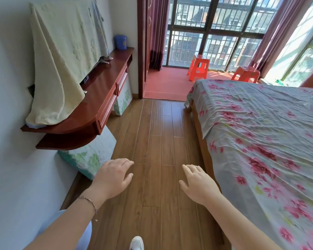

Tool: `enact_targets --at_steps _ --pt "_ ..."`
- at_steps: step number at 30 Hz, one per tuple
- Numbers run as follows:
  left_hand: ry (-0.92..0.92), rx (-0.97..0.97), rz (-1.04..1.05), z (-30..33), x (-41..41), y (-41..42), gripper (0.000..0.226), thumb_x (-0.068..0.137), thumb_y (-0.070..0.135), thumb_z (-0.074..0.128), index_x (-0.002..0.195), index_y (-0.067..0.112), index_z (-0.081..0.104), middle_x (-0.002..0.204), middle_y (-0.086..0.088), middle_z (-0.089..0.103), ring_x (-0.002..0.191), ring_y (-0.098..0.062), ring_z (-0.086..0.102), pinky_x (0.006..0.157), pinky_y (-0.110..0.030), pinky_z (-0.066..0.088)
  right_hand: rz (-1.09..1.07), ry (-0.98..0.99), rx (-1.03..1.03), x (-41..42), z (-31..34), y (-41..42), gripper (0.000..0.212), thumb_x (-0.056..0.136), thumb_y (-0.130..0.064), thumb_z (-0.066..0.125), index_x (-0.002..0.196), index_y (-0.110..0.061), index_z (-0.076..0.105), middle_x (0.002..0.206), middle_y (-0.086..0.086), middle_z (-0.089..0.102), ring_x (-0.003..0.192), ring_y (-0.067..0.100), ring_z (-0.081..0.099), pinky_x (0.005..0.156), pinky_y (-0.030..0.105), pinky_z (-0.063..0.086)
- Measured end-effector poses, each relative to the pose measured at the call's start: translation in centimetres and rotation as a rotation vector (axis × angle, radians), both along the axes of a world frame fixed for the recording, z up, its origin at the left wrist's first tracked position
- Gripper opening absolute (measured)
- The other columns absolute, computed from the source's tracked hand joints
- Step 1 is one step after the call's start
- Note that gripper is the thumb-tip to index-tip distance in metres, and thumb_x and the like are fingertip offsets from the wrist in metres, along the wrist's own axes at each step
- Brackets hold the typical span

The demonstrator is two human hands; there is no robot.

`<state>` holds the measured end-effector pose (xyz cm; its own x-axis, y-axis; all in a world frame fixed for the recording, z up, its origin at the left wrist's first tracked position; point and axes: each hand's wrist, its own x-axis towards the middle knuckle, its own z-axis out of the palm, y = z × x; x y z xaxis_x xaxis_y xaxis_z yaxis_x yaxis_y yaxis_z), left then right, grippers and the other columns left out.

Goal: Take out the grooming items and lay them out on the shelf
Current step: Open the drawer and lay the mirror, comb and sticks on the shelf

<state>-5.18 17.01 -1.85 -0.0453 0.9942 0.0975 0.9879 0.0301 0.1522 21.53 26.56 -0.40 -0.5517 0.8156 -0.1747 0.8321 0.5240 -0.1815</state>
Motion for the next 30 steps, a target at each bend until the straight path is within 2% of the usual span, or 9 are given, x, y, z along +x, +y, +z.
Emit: enact_targets --at_steps 6,9,18,30 --pt "-0.021 0.046 0.008 1.4 -5.5 9.9 0.043 0.091 0.04 0.048 0.13 0.022 0.053 0.132 0.007 0.055 0.124 -0.012 0.049 0.103 -0.032 0.036 -0.032 0.0 0.03 -5.1 2.0 9.7 0.059 0.096 -0.042 0.034 0.147 -0.017 0.021 0.152 -0.002 0.028 0.142 0.017 0.017 0.113 0.031 0.022" --pt "-0.004 0.053 0.006 1.3 -7.7 14.1 0.045 0.088 0.041 0.045 0.126 0.02 0.056 0.127 0.007 0.059 0.119 -0.012 0.053 0.099 -0.033 0.038 -0.045 -0.001 0.032 -7.0 2.0 13.8 0.059 0.096 -0.042 0.035 0.147 -0.017 0.021 0.152 -0.002 0.028 0.142 0.017 0.016 0.113 0.031 0.022" --pt "0.003 -0.027 -0.015 0.0 -10.3 25.5 0.044 0.093 0.04 0.045 0.134 0.024 0.048 0.136 0.01 0.051 0.127 -0.009 0.044 0.106 -0.03 0.03 -0.059 -0.007 0.005 -9.6 0.4 25.3 0.059 0.096 -0.043 0.034 0.148 -0.018 0.019 0.153 -0.002 0.026 0.143 0.017 0.015 0.113 0.031 0.02" --pt "-0.005 -0.055 0.14 -0.5 -13.6 44.2 0.043 0.092 0.037 0.047 0.132 0.022 0.05 0.133 0.007 0.053 0.125 -0.011 0.046 0.105 -0.032 0.032 0.098 -0.009 0.014 -13.7 -0.5 48.1 0.057 0.097 -0.04 0.035 0.147 -0.017 0.022 0.151 -0.001 0.028 0.142 0.018 0.017 0.113 0.03 0.021"
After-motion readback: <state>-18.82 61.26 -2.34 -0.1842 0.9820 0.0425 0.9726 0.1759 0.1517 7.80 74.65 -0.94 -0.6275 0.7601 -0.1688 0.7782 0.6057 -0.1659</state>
